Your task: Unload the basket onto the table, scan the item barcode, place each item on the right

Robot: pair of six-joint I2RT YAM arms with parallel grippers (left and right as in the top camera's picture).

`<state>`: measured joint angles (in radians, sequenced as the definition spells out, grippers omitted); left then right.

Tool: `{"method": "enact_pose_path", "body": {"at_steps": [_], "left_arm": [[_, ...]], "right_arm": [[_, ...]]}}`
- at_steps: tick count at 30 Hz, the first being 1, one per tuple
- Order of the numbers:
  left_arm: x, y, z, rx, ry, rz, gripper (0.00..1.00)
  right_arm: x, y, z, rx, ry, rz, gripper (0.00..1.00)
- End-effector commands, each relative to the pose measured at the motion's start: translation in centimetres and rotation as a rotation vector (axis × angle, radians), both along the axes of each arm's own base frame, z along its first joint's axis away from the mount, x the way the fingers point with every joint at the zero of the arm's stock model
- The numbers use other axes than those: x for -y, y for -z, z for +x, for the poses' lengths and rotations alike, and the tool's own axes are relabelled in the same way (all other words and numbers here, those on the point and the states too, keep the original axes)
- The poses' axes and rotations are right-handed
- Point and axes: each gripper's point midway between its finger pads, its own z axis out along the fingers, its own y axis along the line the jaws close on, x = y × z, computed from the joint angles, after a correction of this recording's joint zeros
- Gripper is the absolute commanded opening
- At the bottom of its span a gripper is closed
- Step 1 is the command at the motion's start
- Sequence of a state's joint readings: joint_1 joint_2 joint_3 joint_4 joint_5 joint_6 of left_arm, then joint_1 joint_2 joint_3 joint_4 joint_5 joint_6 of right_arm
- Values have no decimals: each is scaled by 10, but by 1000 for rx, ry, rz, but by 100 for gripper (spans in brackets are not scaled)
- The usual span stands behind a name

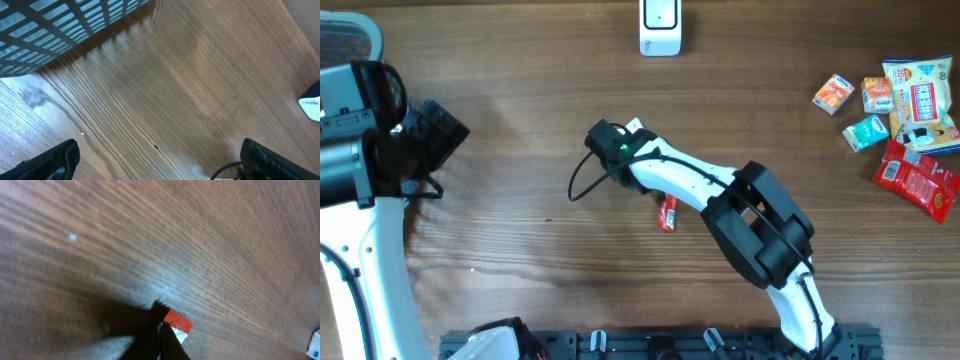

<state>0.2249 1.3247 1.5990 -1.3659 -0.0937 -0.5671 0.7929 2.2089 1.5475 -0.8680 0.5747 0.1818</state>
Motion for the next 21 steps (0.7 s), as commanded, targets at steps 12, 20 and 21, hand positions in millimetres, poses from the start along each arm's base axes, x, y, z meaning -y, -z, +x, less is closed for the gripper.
{"method": "enact_pose_path", "body": {"at_steps": [12, 20, 21], "left_arm": [[-4, -3, -1, 9, -25, 10, 100], [-4, -3, -1, 9, -25, 10, 100], [-4, -3, -1, 9, -25, 10, 100]], "right_arm": [[-28, -74, 33, -354, 203, 708, 4], [35, -39, 0, -522, 336, 608, 60], [38, -35, -3, -534, 348, 603, 81]]}}
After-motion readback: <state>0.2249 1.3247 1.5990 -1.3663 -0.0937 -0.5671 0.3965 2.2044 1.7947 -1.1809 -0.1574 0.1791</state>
